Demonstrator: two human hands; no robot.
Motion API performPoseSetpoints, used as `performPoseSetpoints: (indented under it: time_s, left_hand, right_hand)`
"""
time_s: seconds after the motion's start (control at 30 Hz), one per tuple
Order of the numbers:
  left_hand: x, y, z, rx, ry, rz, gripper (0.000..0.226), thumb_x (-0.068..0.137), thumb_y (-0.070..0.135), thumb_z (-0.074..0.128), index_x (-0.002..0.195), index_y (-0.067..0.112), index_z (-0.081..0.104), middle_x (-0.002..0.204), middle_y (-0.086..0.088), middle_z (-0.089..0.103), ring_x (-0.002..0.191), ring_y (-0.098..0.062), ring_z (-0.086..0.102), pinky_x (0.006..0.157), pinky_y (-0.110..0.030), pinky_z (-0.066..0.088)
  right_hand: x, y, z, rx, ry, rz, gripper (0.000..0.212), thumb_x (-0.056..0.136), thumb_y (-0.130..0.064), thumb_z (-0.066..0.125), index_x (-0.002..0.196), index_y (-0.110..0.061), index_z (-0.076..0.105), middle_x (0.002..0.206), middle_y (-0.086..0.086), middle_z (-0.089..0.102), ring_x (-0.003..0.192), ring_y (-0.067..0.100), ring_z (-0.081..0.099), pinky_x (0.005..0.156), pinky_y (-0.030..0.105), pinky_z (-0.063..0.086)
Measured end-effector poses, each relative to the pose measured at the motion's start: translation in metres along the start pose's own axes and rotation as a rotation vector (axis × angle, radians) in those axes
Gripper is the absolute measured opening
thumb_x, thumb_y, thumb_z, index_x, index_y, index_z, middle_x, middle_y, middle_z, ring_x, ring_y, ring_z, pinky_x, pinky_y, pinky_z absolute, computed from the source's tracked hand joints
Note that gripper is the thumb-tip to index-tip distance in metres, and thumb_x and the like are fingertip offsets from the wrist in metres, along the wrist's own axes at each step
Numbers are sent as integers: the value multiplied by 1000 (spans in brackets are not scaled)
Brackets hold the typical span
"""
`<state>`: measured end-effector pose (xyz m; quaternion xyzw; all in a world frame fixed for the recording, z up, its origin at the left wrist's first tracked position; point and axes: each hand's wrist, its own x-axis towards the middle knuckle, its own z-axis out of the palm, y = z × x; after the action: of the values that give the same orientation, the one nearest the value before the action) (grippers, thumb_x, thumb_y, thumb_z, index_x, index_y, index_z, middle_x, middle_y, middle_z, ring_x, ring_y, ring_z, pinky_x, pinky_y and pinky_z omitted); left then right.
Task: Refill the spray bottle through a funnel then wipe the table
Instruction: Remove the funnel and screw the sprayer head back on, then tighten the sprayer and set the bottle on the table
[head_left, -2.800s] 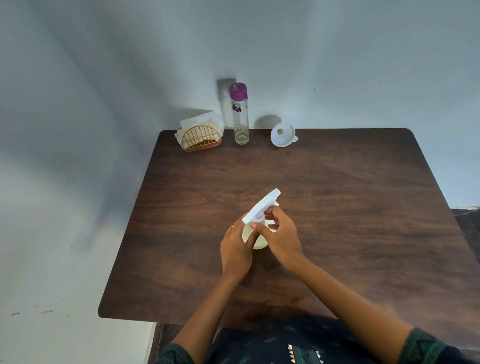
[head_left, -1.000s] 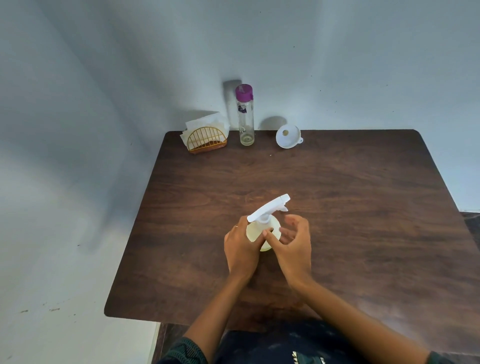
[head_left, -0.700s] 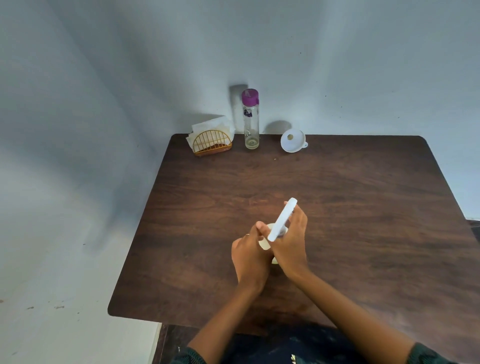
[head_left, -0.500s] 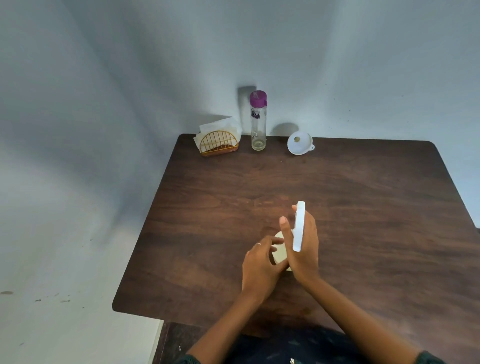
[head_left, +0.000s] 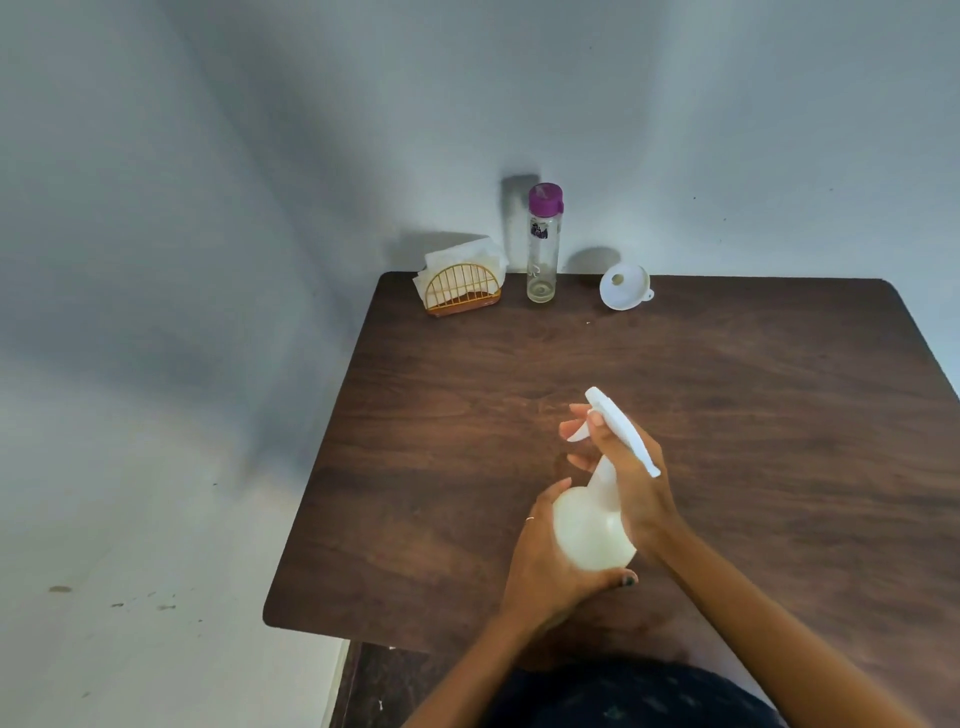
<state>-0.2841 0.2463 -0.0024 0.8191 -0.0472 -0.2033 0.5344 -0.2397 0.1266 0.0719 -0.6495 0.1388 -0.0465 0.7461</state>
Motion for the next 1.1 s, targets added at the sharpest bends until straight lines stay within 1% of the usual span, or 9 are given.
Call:
performPoseSetpoints:
  time_s: [0.23, 0.33, 0.43, 0.7, 0.8, 0.9, 0.93, 1.03, 1.1]
  left_hand:
    - [-11, 9, 5, -56, 20, -64, 104, 45, 67, 83, 134, 41, 33, 131, 21, 41, 122, -1, 41, 104, -26, 42]
    - [-13, 15, 16, -126, 2, -126, 106, 36, 77, 78, 127, 42, 36, 126, 20, 46, 119, -2, 45, 103, -26, 44]
    - [-15, 23, 33, -193, -41, -211, 117, 31, 78, 75, 131, 36, 31, 127, 17, 46, 118, -6, 46, 103, -28, 45]
    - [-19, 46, 99, -432, 52, -344, 97, 52, 52, 89, 126, 28, 33, 123, 11, 50, 113, -7, 52, 93, -25, 51]
    - [-21, 56, 118, -512, 105, -378, 91, 59, 46, 89, 128, 25, 33, 122, 7, 53, 112, -9, 54, 90, -26, 53]
    - [-23, 60, 127, -566, 153, -402, 99, 51, 55, 89, 129, 24, 36, 123, 4, 56, 112, -12, 58, 91, -34, 56]
    - [-21, 58, 131, -581, 166, -401, 100, 50, 57, 89, 130, 23, 39, 123, 2, 58, 112, -13, 59, 90, -35, 57]
    - [-14, 54, 139, -592, 163, -406, 102, 48, 62, 89, 131, 17, 49, 122, -2, 64, 110, -16, 64, 86, -36, 58]
    - [-13, 57, 146, -590, 158, -395, 101, 48, 60, 90, 131, 19, 49, 122, -1, 65, 110, -16, 64, 86, -36, 58]
  right_hand:
    - [13, -17, -1, -16, -142, 185, 20, 93, -25, 54, 96, -11, 69, 97, 8, 72, 96, 22, 68, 82, 33, 53]
    - [21, -18, -8, -39, -183, 295, 23, 92, -29, 56, 88, -12, 71, 90, 8, 72, 90, 22, 67, 81, 35, 50]
    - [24, -21, -18, -80, -269, 388, 25, 90, -34, 58, 89, -13, 72, 91, 8, 72, 91, 21, 67, 82, 35, 49]
    - [37, -25, -45, -319, -383, 567, 52, 86, -56, 52, 92, -8, 71, 95, 10, 71, 91, 22, 66, 76, 31, 46]
    - [37, -25, -48, -356, -433, 539, 50, 88, -55, 50, 88, -9, 72, 85, 9, 70, 78, 19, 65, 71, 28, 45]
    - [31, -26, -46, -368, -467, 448, 44, 94, -50, 45, 102, -16, 71, 80, 10, 65, 68, 15, 61, 59, 21, 51]
    - [32, -20, -45, -378, -459, 419, 41, 94, -50, 44, 99, -19, 71, 79, 10, 64, 65, 15, 59, 57, 22, 50]
    - [34, -14, -49, -416, -384, 395, 38, 93, -49, 46, 79, -23, 70, 76, 10, 63, 61, 15, 57, 57, 26, 49]
    - [35, -17, -60, -405, -398, 398, 40, 93, -50, 47, 87, -18, 72, 78, 11, 64, 64, 16, 60, 60, 26, 51]
